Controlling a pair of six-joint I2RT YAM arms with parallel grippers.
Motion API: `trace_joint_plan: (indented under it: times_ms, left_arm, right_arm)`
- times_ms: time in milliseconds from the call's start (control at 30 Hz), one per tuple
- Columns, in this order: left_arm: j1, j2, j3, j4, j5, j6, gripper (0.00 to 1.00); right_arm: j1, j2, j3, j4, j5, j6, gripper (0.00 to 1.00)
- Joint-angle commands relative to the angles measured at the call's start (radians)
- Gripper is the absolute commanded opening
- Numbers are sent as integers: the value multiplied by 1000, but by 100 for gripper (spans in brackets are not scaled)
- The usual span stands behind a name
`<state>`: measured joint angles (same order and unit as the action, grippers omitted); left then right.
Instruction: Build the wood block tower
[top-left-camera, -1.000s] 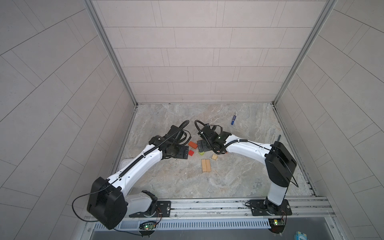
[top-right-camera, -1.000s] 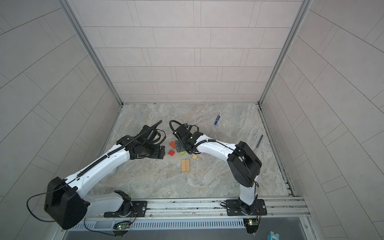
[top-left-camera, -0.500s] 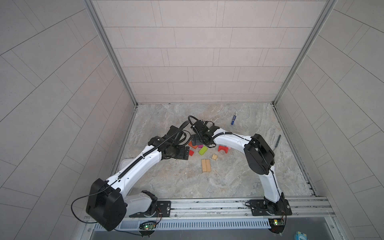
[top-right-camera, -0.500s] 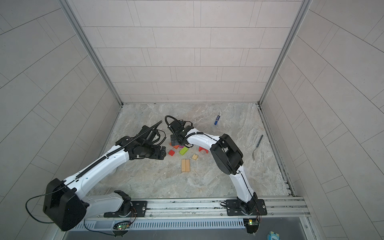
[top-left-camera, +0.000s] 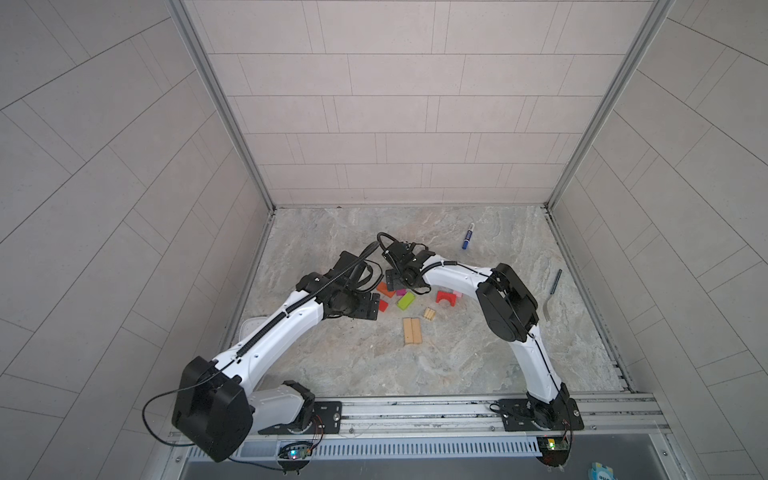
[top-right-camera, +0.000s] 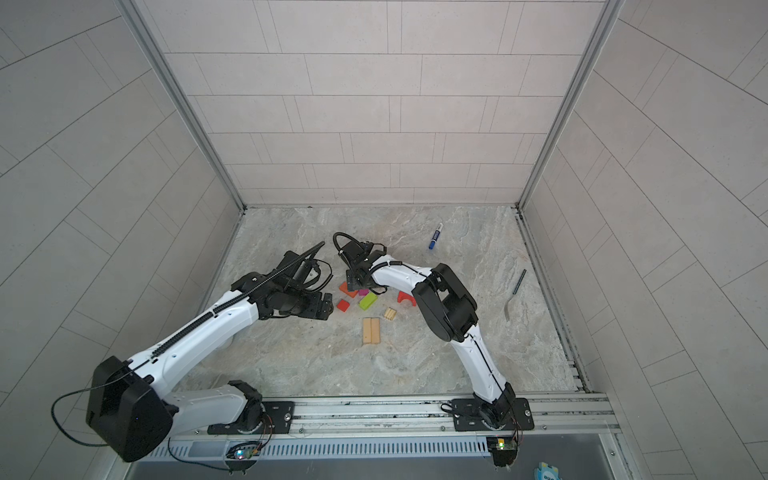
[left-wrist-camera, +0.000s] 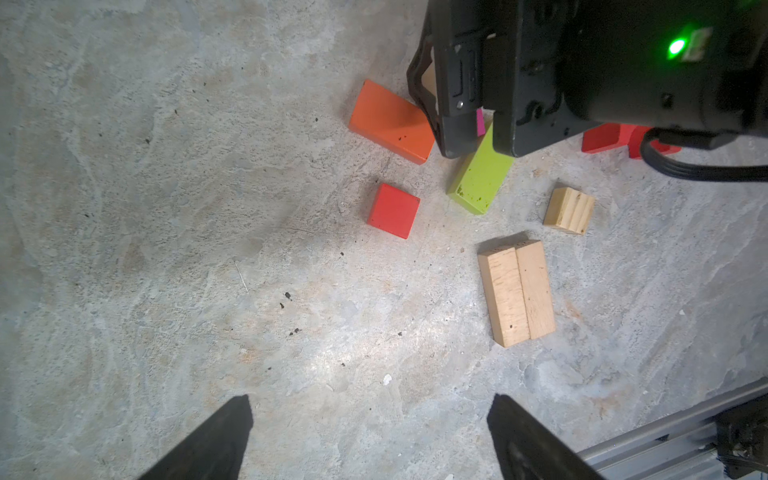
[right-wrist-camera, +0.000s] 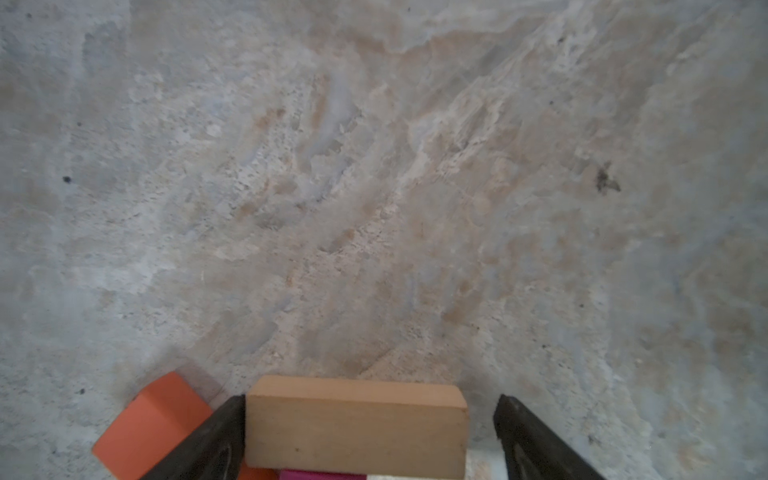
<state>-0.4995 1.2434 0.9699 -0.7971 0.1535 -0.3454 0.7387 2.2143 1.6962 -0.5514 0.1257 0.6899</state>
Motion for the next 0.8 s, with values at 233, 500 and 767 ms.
trace_joint_plan:
  times_ms: [233,500,767]
  left_arm:
    - [7,-9,-11,7,5,13,96]
    - [13,-4,-11,11,12,13,96]
    - [16,-1,-10,14,21,13,96]
  right_arm:
    - [-8,-1,-6,-29,32,-22,76]
    - [-19,-51,-3,-34,36,-103,62]
    - [-22,-193,-52,-65,42,-212,62]
